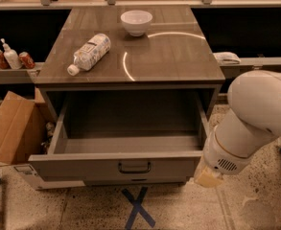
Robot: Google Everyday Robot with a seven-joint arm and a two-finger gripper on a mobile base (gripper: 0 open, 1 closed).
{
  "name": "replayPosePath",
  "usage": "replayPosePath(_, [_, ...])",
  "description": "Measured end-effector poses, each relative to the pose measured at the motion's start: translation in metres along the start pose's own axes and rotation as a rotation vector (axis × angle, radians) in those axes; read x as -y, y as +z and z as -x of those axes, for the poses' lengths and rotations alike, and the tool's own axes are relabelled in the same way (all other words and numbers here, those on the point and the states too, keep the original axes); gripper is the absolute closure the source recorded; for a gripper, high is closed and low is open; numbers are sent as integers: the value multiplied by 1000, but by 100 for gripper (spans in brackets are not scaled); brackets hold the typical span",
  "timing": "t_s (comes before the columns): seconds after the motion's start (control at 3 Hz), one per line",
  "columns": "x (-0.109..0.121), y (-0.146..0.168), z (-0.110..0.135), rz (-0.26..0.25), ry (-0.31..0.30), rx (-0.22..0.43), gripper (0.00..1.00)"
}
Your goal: Close top drawer
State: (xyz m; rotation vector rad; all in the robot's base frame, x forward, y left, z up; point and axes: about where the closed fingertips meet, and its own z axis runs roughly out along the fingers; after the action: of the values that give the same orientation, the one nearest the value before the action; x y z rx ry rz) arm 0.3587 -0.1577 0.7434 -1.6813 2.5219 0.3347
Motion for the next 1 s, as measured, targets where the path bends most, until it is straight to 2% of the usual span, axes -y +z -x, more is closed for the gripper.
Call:
replayPosePath(0.33, [-6,17,-2,17,7,-23,100])
replayPosePath(0.67, [-5,18,-2,13,8,-25,100])
replayPosePath(1.0, [5,31,1,-20,18,-45,100])
